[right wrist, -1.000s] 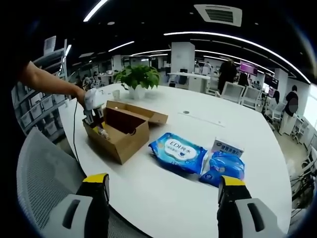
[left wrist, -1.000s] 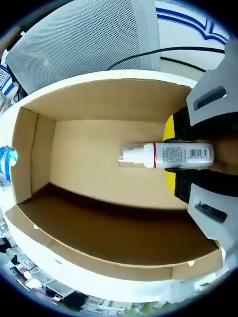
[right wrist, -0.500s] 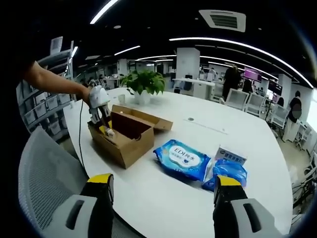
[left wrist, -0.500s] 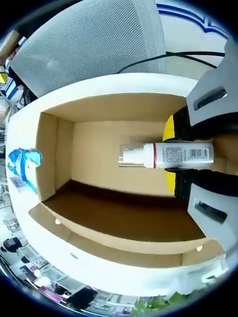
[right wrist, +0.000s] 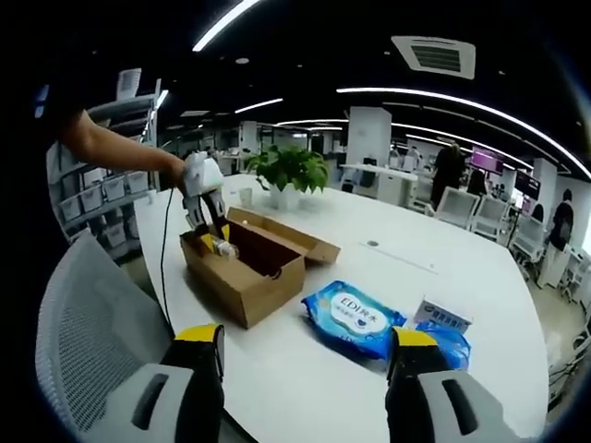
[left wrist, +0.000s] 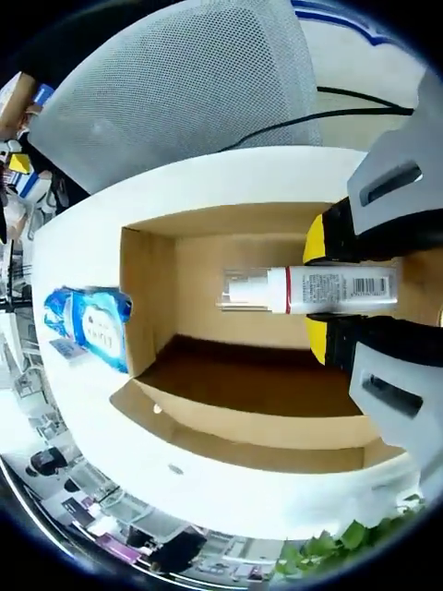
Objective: Operate the shoe box by opening the lid, removing the specified soft item, and placing it in the target area until the item is outside and the box remains undamaged.
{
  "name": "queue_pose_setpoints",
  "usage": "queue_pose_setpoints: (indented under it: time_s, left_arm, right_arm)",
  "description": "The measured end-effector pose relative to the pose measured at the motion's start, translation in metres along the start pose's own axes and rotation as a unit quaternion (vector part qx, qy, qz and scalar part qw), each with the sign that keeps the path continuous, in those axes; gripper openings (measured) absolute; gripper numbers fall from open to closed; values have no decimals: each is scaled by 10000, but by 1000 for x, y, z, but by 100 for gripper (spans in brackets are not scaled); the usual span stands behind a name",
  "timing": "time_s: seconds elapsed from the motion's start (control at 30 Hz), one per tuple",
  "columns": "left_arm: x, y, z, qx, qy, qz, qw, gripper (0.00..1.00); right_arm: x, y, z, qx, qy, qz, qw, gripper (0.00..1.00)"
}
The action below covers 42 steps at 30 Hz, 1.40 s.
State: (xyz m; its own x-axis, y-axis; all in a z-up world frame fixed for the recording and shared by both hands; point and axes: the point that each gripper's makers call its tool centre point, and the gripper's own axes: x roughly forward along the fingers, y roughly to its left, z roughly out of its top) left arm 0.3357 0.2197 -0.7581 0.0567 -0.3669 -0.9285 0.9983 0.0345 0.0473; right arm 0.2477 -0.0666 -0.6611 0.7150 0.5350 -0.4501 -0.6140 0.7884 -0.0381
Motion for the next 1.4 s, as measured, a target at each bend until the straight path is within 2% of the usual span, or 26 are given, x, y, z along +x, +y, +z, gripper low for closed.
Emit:
queue_pose_setpoints:
  time_s: [0.27, 0.87, 1.4]
  left_arm:
    - [-11, -2, 27, 206, -275, 110, 9994, 18]
    - [-22, -20, 74, 650, -658, 43, 9957, 18]
    - [-19, -37, 106, 930, -872, -138, 9917, 18]
  right_arm:
    - [5, 7, 5, -115, -57, 159, 9998, 66]
    - [15, 29, 11, -384, -62, 509, 9979, 57]
    - [27, 49, 17, -506, -82, 790, 9956, 51]
